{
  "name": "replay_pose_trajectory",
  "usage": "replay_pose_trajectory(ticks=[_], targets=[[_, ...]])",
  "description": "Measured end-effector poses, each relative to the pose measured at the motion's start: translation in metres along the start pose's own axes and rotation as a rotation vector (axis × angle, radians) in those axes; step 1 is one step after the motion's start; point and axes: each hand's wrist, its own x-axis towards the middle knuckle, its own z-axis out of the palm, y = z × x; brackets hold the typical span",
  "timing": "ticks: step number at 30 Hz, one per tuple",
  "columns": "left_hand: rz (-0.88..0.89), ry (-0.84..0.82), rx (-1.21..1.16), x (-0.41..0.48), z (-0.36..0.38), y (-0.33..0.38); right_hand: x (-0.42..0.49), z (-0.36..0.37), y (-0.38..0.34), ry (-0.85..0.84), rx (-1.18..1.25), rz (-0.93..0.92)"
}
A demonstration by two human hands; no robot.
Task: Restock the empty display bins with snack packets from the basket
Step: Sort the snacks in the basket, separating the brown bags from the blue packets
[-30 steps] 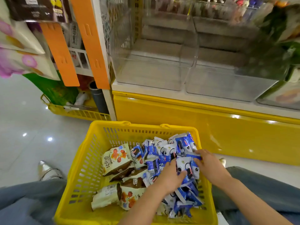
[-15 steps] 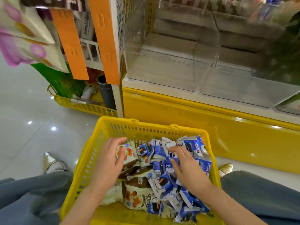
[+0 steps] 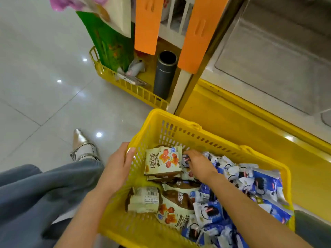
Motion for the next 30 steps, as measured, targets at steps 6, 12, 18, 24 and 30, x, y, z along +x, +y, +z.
replay_pose_trajectory(ticks=[6, 12, 18, 24, 30], targets=[[-0.022, -0.007, -0.057, 0.003, -0.002, -0.001, 0.020, 0.007, 0.000, -0.106, -0.317, 0.010], [-0.039, -0.022, -0.102, 0.003, -0.005, 0.000, 0.025, 0.004, -0.014, -0.108, -0.418, 0.102], [-0.043, -0.001, -0.073, 0.002, -0.005, 0.003, 0.000, -0.012, -0.015, 0.151, -0.229, 0.072], [0.106, 0.336, 0.174, -0.016, 0.000, 0.027, -0.055, -0.044, -0.022, 0.378, 0.278, 0.130], [-0.104, -0.272, -0.434, -0.064, 0.049, 0.093, -0.110, -0.047, -0.054, 0.338, 0.852, 0.067]])
